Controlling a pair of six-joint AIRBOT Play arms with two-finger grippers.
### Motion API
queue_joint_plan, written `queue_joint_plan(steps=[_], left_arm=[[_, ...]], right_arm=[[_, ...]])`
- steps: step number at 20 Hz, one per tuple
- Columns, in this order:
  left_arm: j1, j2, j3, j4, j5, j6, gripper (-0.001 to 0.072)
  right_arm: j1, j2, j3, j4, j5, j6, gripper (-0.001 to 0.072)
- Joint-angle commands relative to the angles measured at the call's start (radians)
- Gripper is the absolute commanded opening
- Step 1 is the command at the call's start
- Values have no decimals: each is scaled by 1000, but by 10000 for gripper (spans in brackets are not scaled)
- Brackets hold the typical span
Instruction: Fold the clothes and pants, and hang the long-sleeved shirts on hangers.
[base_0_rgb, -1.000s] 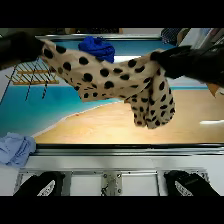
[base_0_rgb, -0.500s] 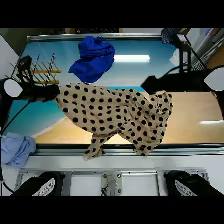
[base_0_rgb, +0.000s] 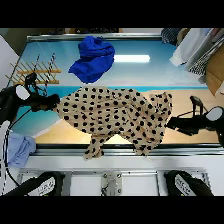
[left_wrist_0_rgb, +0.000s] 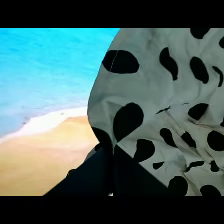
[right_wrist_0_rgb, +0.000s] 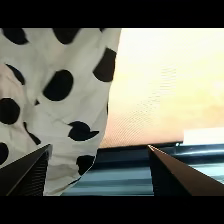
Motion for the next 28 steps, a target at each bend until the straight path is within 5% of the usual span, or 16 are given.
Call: queue_joint_plan(steps=[1,5,6,8,9,19,20,21,22,25,28], left_arm=[[-26,-42,-2,-1,15,2,11],[-37,-64,1,-1,54,2,11],[-34,-65,20,7,55,2,11],[-18,-65,98,5,60,34,11],[-13,-64,150,6,68,40,10],[-59,-320,765,4,94,72,11],[-59,-361,808,7,53,73,107],[-59,-395,847,6,5,73,500],[-55,-424,887,6,-68,71,698],[-32,-428,887,-2,-232,69,701],[-46,-303,608,-5,-233,69,701]], right_arm=[[-35,-50,-150,134,-131,-23,655],[92,-147,-160,217,-233,-42,652],[124,-161,-159,217,-254,-42,569],[171,-166,-150,217,-274,-68,105],[176,-159,-130,216,-266,-76,14],[174,56,204,125,-355,71,13],[174,57,207,121,-360,72,14],[174,54,207,117,-354,72,14],[174,51,207,117,-339,72,14],[175,45,206,117,-311,71,14],[175,45,206,117,-305,72,14]])
